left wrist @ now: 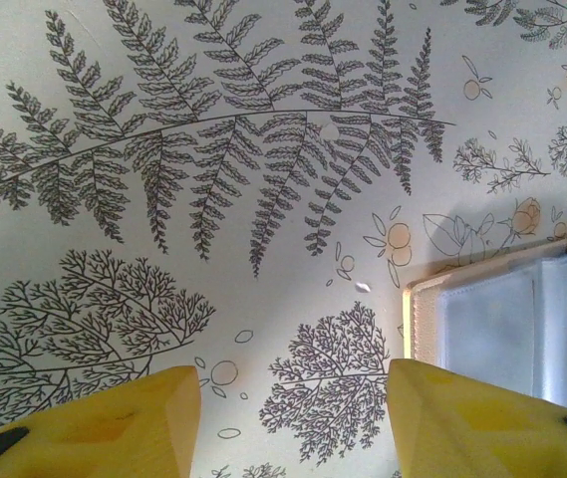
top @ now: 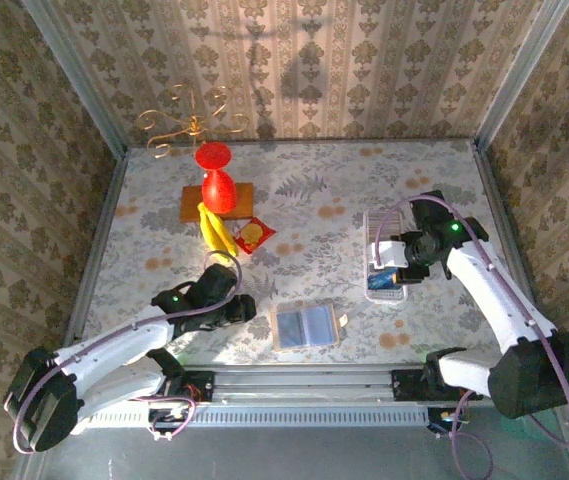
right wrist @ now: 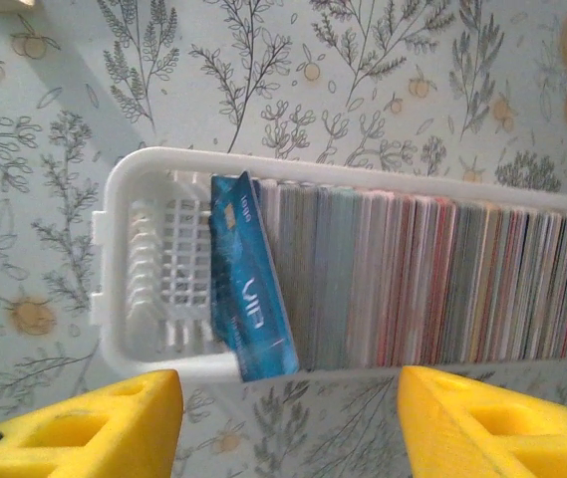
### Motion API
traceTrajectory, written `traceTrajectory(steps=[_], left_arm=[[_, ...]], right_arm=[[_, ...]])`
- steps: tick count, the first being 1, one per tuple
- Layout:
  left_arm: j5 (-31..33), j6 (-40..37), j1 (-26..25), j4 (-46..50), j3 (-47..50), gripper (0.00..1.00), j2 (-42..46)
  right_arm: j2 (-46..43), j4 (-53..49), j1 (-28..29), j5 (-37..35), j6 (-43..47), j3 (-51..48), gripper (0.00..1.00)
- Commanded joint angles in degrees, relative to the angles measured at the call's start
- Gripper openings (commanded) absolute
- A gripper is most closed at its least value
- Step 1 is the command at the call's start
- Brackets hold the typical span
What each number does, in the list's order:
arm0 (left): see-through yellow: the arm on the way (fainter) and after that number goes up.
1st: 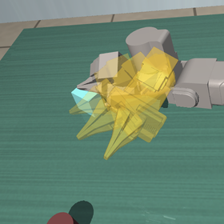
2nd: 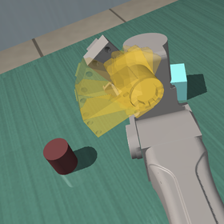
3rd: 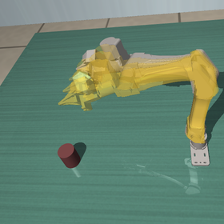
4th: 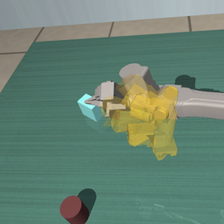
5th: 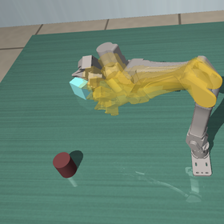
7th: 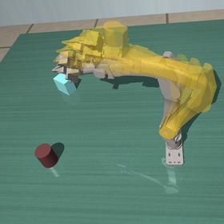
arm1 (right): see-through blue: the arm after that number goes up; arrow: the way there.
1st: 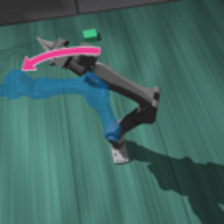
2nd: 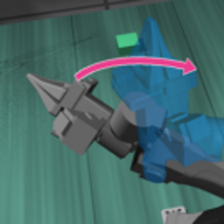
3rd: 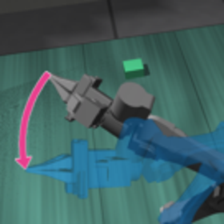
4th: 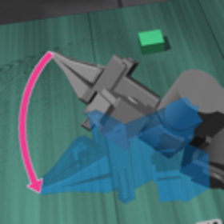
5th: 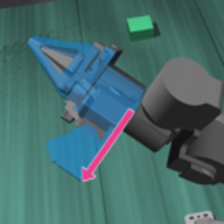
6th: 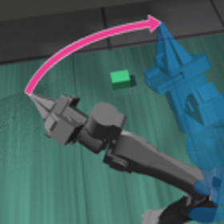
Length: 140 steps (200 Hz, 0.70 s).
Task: Put the credit cards into the card holder
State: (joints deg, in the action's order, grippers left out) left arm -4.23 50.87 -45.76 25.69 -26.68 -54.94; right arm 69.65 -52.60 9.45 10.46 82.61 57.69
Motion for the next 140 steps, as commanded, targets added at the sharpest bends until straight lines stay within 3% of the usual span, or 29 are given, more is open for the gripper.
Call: traceTrajectory(steps=[1,54,140], left_arm=[[-0.36,-1.21,0.15,-1.41,-1.7,0.52,-0.65],[-2.54,-1.64,0.22,-1.86,-3.46,0.52,-3.53],[-3.84,-3.45,1.1,-4.41,-5.29,0.52,-9.54]], right_arm=[[1.9,3.9,-0.23,1.26,7.16,-1.43,0.59],[7.85,8.96,-0.12,-3.58,9.68,-1.97,0.53],[9.45,2.45,0.67,-2.09,6.09,-0.04,0.56]])
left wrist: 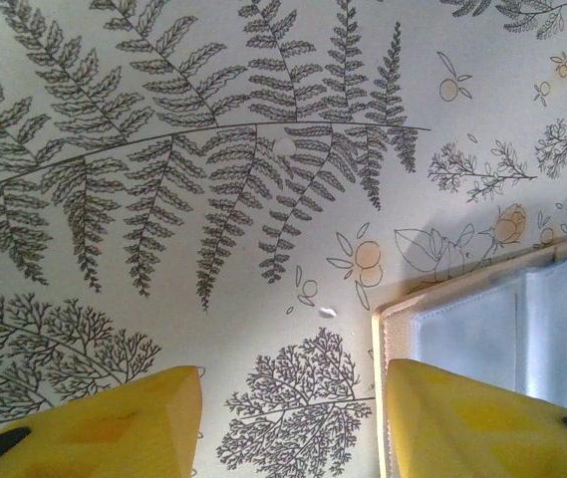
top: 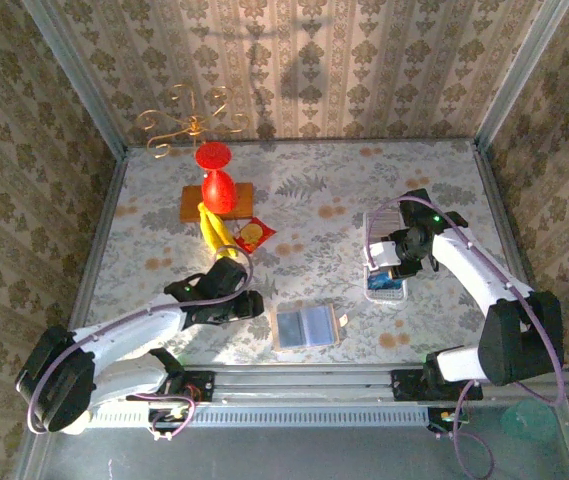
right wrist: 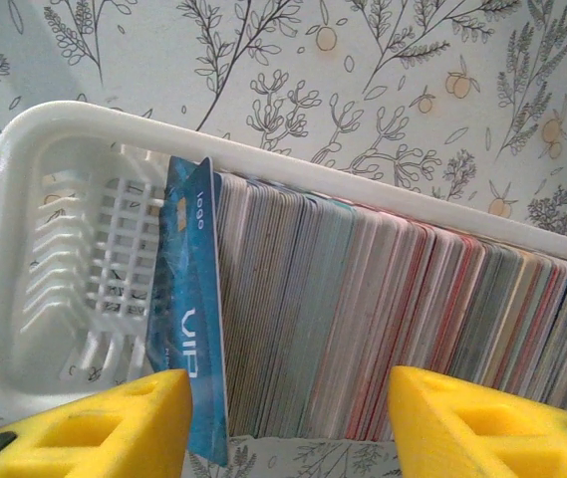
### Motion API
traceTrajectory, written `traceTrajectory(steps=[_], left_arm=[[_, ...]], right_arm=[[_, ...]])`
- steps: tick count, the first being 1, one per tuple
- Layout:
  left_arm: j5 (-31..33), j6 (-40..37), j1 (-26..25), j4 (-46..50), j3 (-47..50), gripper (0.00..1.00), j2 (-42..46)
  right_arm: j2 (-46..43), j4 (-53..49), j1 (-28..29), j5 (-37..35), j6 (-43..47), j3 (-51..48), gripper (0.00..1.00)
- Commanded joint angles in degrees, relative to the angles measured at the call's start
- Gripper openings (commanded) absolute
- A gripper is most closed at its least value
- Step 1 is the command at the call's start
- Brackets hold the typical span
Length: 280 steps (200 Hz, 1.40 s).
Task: Put the credit cards into the card holder
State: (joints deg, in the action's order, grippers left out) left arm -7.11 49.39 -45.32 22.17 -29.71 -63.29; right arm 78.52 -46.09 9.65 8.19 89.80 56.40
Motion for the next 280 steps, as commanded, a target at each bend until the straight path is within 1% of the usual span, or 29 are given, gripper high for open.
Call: traceTrajectory(steps=[1,44,53,57,75,108,125,131,175,193,198,205,235,262,264,280], left_arm=[[-1.0,-1.95,0.71,-0.85,-2.27,0.52,-1.25],[-2.09,-2.8,1.55,-2.0,-2.94,0.51,-3.67],[-2.37,-2.9,1.74,-2.2,-2.98,0.51,-4.01],[-2.55,-2.87,1.86,-2.35,-3.06,0.51,-4.1],[-3.85,-2.89,2.46,-3.56,-2.89,0.5,-4.39],[-4.66,-2.98,3.12,-4.02,-2.59,0.47,-4.39],[-5.08,-2.71,3.44,-4.66,-1.97,0.47,-4.3],[-5.23,-2.63,3.65,-4.85,-1.76,0.46,-4.22],[-5.98,-2.42,4.28,-5.68,-1.14,0.46,-4.12],[-6.07,-2.28,4.29,-5.95,-0.98,0.45,-4.05],[-6.03,-2.19,4.36,-5.98,-0.96,0.45,-4.03],[-6.05,-2.1,4.28,-6.29,-0.88,0.45,-4.04],[-6.09,-2.11,4.35,-5.8,-1.48,0.45,-3.96],[-6.4,-1.43,4.3,-6.25,-1.15,0.45,-3.27],[-6.48,-1.3,4.3,-6.39,-1.07,0.45,-3.25],[-7.59,-0.44,4.28,-7.86,-0.36,0.46,-2.73]], right_arm=[[0.58,-4.08,0.47,0.13,-1.15,1.25,0.56],[0.84,-4.62,0.56,0.51,-2.76,0.53,0.54],[0.84,-3.49,0.61,0.47,-3.56,0.12,0.53],[2.51,-3.14,0.65,0.32,-3.58,-0.11,0.52],[4.11,-2.02,0.81,-0.67,-3.74,-0.33,0.48],[5.28,-2.2,0.81,-0.49,-4.46,0.03,0.39],[5.24,-2.09,0.83,-1.04,-4.25,-0.46,0.24],[5.29,-2.08,0.85,-1.31,-3.97,-0.71,0.21],[4.71,-3.31,0.62,-1.28,-4.15,-1.64,0.22],[4.71,-3.35,0.63,-1.66,-4.11,-1.83,0.21],[4.69,-3.19,0.71,-1.76,-4.11,-1.91,0.2],[4.5,-3.1,0.69,-1.47,-4.31,-1.75,0.15],[3.37,-4.37,0.8,-0.86,-4.7,-1.06,0.01],[1.64,-6.46,0.77,-0.95,-4.58,-1.03,0.0],[-0.12,-6.79,0.73,-0.7,-4.75,-1.02,0.0],[-2.63,-9.05,1.22,0.67,-6.38,-0.79,0.0]])
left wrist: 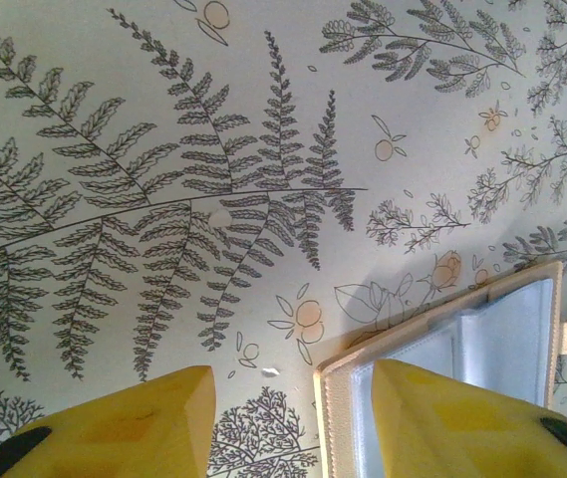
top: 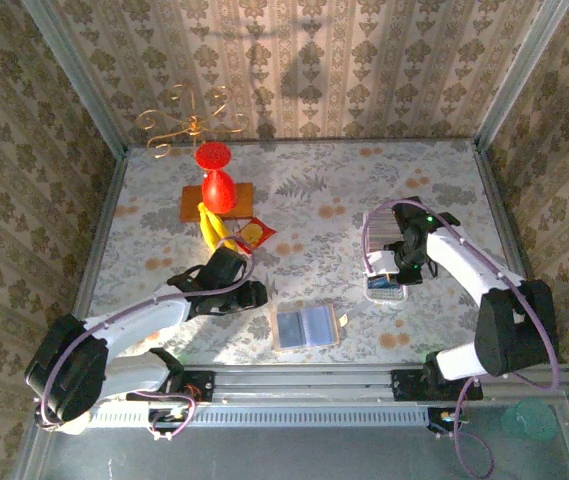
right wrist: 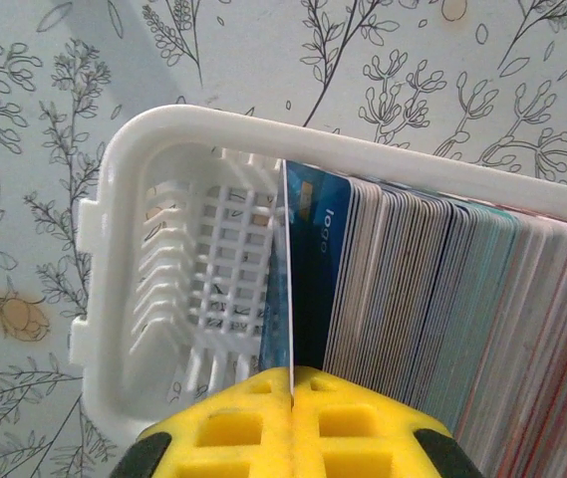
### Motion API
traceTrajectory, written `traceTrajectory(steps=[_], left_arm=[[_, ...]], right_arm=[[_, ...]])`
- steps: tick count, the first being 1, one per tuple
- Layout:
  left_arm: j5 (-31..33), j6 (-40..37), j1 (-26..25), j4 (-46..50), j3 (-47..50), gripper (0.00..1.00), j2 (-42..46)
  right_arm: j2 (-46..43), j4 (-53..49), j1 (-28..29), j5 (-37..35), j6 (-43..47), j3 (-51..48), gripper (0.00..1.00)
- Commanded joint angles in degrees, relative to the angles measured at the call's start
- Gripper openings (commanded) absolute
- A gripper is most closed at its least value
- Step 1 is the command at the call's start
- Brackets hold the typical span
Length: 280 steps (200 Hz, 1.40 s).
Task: Put the credit cards into the card holder
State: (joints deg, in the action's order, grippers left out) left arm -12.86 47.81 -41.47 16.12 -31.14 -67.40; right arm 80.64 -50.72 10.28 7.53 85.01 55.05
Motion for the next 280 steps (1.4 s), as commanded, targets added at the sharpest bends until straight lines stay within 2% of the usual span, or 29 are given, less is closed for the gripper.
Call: traceTrajectory(steps=[1,34,64,79,103,123,146,176,203,223,260,280], left_arm=[[-1.87,1.23,0.38,-1.84,1.11,0.46,1.43],[-1.39,1.76,-0.96,-1.43,0.54,0.52,1.37],[-0.45,1.42,-4.62,1.35,-3.44,0.59,-1.4],[1.79,2.63,-6.99,7.52,-7.98,0.61,-3.97],[3.73,3.6,-11.0,11.87,-12.08,0.62,-8.57],[3.56,5.48,-13.39,10.98,-11.91,0.63,-11.51],[3.65,7.74,-15.61,11.13,-11.63,0.64,-12.0],[4.87,10.57,-18.21,10.1,-11.2,0.68,-10.52],[6.48,11.74,-20.0,12.71,-11.41,0.71,-10.09],[7.21,12.83,-20.99,13.15,-10.34,0.72,-8.81],[8.56,14.54,-22.41,13.02,-9.65,0.72,-9.35],[8.89,16.36,-23.06,14.27,-10.03,0.7,-10.46]], right_arm=[[-4.95,-4.62,0.64,1.34,-1.69,0.53,0.0],[-10.68,-7.9,1.8,4.86,-5.83,0.04,0.0],[-18.01,-3.57,3.52,8.86,-15.48,-2.05,0.0],[-22.59,-1.76,4.36,10.96,-22.35,-2.27,0.0],[-28.32,0.92,5.45,15.77,-37.7,-2.49,0.0],[-33.53,6.27,6.19,17.19,-57.0,-5.26,0.0],[-38.4,9.05,8.03,12.39,-79.21,-7.67,0.0],[-41.59,6.14,9.44,8.04,-105.28,-9.73,0.0],[-42.14,4.35,10.99,9.92,-119.07,-13.36,0.0],[-44.3,10.25,13.86,12.11,-128.63,-19.54,0.0],[-51.92,25.3,21.57,6.73,-142.08,-31.16,0.0],[-55.69,29.66,26.28,3.13,-147.88,-37.01,0.0]])
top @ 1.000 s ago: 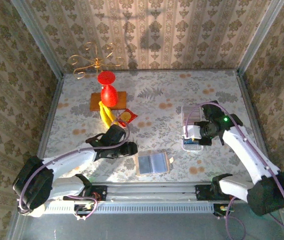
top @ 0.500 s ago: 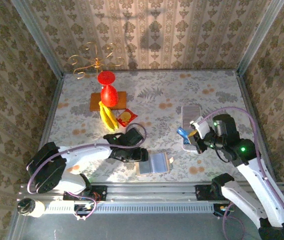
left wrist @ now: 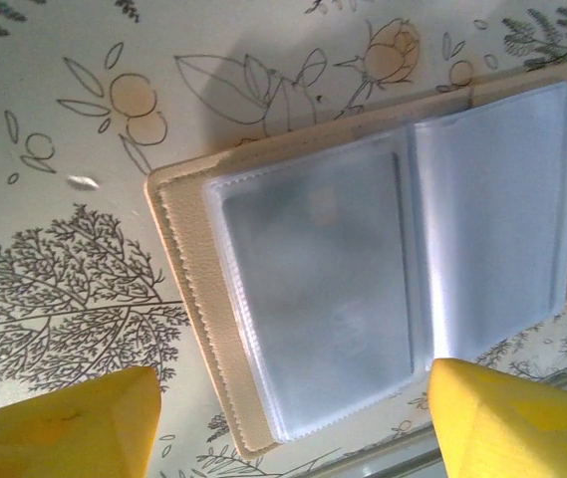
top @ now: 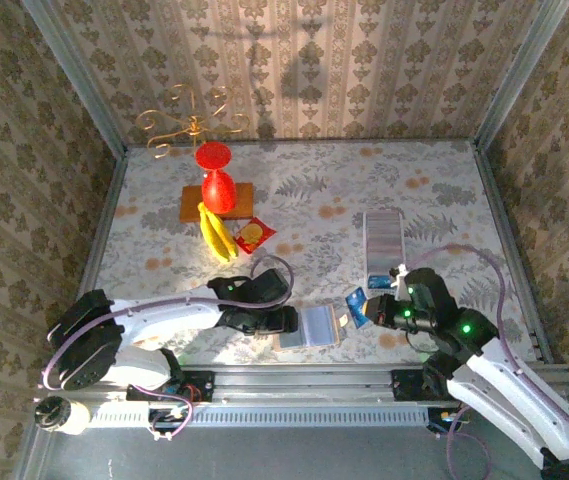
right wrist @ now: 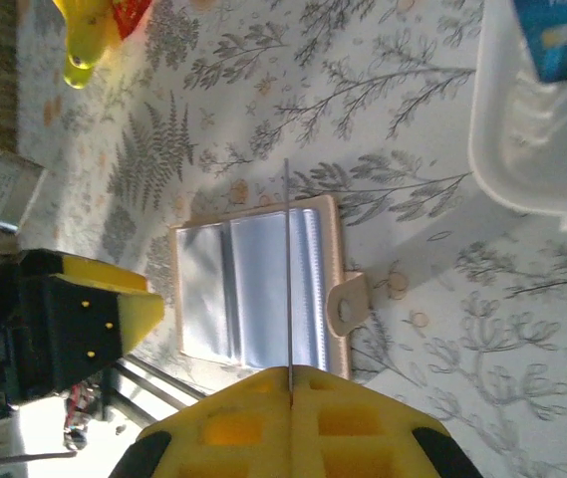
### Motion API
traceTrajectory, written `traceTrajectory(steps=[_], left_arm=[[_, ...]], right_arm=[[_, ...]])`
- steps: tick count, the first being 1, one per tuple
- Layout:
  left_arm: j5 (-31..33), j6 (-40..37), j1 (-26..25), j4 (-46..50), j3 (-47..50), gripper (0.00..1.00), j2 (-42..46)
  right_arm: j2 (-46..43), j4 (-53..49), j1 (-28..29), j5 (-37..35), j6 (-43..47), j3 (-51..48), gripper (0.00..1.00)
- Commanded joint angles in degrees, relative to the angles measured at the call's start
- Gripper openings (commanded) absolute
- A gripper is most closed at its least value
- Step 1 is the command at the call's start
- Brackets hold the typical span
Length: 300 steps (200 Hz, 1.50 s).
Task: Put the credit cards into the card holder
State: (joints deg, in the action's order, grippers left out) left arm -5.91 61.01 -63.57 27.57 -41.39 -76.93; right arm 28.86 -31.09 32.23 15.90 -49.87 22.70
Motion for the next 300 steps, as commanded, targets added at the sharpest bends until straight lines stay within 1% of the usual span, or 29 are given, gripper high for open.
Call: traceTrajectory(steps=[1,22,40,50,69,90,116,148,168,227,245,275,300], left_arm=[[1.95,3.33,-1.04,2.83,0.24,0.7,-0.94],[2.49,4.19,-2.0,-0.17,0.6,0.7,-1.27],[3.09,4.99,-2.08,0.2,-0.46,0.7,-2.44],[3.22,5.01,-2.15,0.39,-1.18,0.69,-3.46],[4.15,5.42,-2.35,2.3,-2.53,0.65,-5.46],[3.82,6.69,-2.52,0.98,-1.58,0.56,-6.66],[3.28,7.14,-2.7,-0.67,-0.55,0.55,-6.9],[2.66,7.19,-2.7,-1.64,1.1,0.47,-6.86],[2.02,7.1,-2.72,-2.48,2.11,0.44,-6.66],[0.38,7.97,-2.65,-6.02,6.76,0.37,-4.46],[0.24,8.15,-2.61,-6.75,7.58,0.35,-3.73],[0.08,8.24,-2.71,-7.45,8.33,0.35,-2.97],[-0.07,8.17,-2.79,-7.67,8.6,0.35,-2.81]], right_arm=[[-4.08,10.28,4.64,-5.43,-13.3,-4.89,0.0],[-6.82,15.02,10.07,-8.84,-16.53,-10.29,0.0],[-7.81,20.89,14.51,-11.99,-17.41,-13.93,0.0],[-7.77,23.71,16.91,-14.35,-16.75,-14.93,0.0],[-7.15,24.67,20.69,-19.4,-14.37,-14.77,0.0],[-5.4,26.16,22.88,-22.23,-13.47,-14.96,0.0],[-2.75,29.87,25.39,-23.65,-13.62,-15.77,0.0],[1.49,32.81,29.5,-27.92,-14.07,-16.09,0.0],[4.96,36.22,31.65,-30.65,-14.99,-16.3,0.0],[16.14,41.82,35.83,-31.19,-15.78,-13.79,0.0],[19.74,41.76,36.62,-30.4,-15.27,-12.07,0.0],[25.89,45.15,37.9,-29.11,-14.37,-9.89,0.0],[28.79,48.35,38.25,-28.61,-15.74,-9.6,0.0]])
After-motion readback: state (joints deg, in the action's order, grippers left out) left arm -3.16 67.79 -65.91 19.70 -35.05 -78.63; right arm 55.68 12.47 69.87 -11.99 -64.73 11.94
